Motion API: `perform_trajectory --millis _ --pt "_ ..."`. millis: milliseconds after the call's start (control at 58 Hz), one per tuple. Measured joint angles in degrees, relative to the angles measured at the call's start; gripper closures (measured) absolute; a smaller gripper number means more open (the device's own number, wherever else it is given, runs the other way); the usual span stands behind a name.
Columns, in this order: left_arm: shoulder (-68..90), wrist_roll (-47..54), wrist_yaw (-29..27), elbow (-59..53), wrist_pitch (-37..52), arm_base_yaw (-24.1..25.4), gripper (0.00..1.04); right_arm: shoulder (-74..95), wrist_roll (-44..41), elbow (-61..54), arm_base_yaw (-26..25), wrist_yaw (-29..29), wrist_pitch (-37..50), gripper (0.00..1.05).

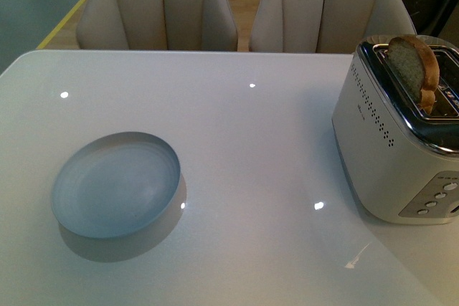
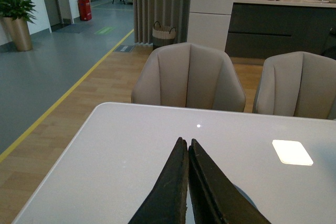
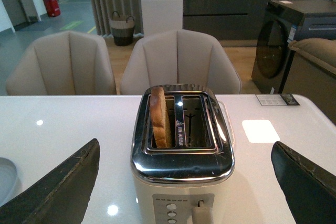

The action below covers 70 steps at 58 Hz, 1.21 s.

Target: Left arm holds plate, right arm toasts bread

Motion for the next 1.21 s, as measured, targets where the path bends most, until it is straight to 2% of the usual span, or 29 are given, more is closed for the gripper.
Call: perform_trajectory --millis 259,345,690,1208 --pt "-5.6 0.0 0.0 0.0 -5.57 0.0 1.02 0.0 0.0 0.0 0.0 0.0 0.0 0.09" --pt "-13.16 0.09 0.0 0.0 -14.84 0.0 1.02 0.0 0.0 0.0 0.0 0.0 0.0 0.09" --pt "-15.54 0.13 0.0 0.0 -15.85 0.0 1.02 -0.02 0.0 0.0 0.0 0.0 0.0 0.09" --pt "-15.54 0.13 0.0 0.02 -15.85 0.0 0.08 0.0 0.0 0.0 0.0 0.0 0.0 0.09"
